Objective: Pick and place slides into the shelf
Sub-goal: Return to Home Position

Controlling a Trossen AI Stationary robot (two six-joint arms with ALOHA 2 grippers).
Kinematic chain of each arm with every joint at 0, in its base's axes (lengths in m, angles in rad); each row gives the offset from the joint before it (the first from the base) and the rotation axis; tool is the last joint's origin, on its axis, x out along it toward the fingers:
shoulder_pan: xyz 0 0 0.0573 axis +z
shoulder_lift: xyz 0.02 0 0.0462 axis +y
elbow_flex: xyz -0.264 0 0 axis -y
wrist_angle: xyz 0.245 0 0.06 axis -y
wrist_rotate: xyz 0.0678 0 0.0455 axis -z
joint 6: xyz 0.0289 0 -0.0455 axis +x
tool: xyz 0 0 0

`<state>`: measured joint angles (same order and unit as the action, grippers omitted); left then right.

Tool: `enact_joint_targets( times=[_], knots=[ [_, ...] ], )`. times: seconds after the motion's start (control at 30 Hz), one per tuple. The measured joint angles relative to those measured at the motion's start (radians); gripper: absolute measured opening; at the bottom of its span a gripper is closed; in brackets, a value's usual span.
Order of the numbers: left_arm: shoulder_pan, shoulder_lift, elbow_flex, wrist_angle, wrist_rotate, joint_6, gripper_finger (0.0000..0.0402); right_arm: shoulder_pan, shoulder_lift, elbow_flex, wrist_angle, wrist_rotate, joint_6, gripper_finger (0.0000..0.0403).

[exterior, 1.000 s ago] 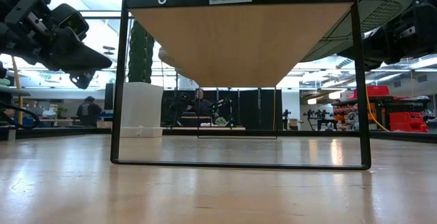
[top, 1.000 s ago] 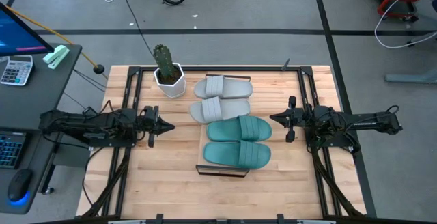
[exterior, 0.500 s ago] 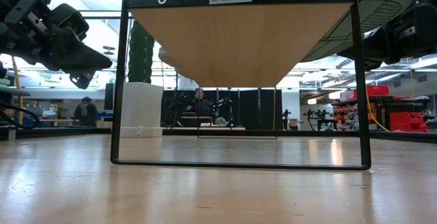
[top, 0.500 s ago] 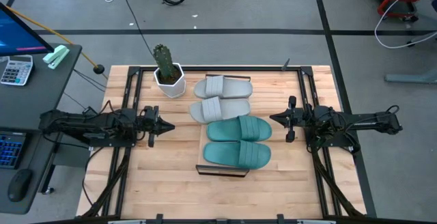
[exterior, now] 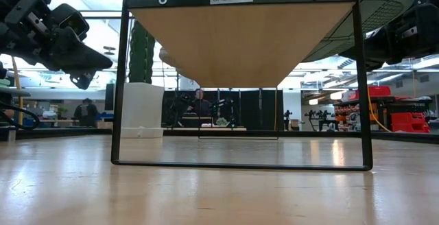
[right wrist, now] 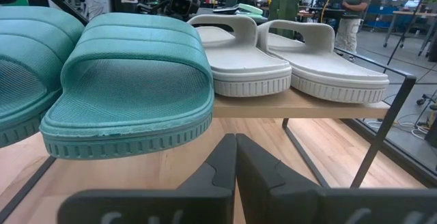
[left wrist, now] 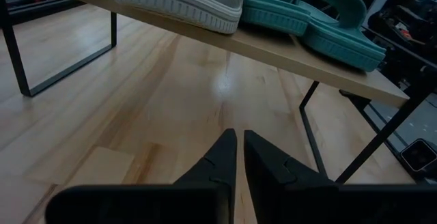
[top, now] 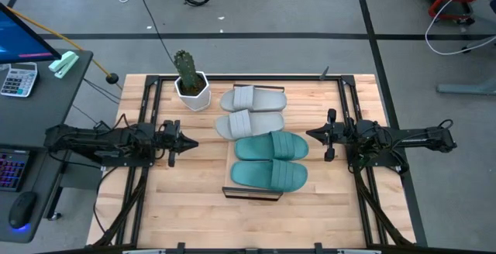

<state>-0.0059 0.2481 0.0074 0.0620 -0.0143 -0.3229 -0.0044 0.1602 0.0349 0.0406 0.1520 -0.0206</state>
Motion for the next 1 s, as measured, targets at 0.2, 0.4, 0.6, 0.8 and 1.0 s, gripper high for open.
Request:
enact_joint_targets(
  times=[0.2,0.4,0.6,0.8,1.0],
  knots=[
    [0.000,0.000,0.000,0.000,0.000,0.000,0.0039,0.000,0.000,0.000,0.000,0.000,0.000,0.0016],
    [0.000,0.000,0.000,0.000,0.000,0.000,0.0029,0.000,0.000,0.000,0.000,0.000,0.000,0.0016],
    [0.000,0.000,0.000,0.000,0.000,0.000,0.0023,0.000,0.000,0.000,0.000,0.000,0.000,0.0016],
    [0.000,0.000,0.000,0.000,0.000,0.000,0.0033,0.000,0.000,0.000,0.000,0.000,0.000,0.0016],
    [0.000,0.000,0.000,0.000,0.000,0.000,0.0039,0.000,0.000,0.000,0.000,0.000,0.000,0.0016]
  ],
)
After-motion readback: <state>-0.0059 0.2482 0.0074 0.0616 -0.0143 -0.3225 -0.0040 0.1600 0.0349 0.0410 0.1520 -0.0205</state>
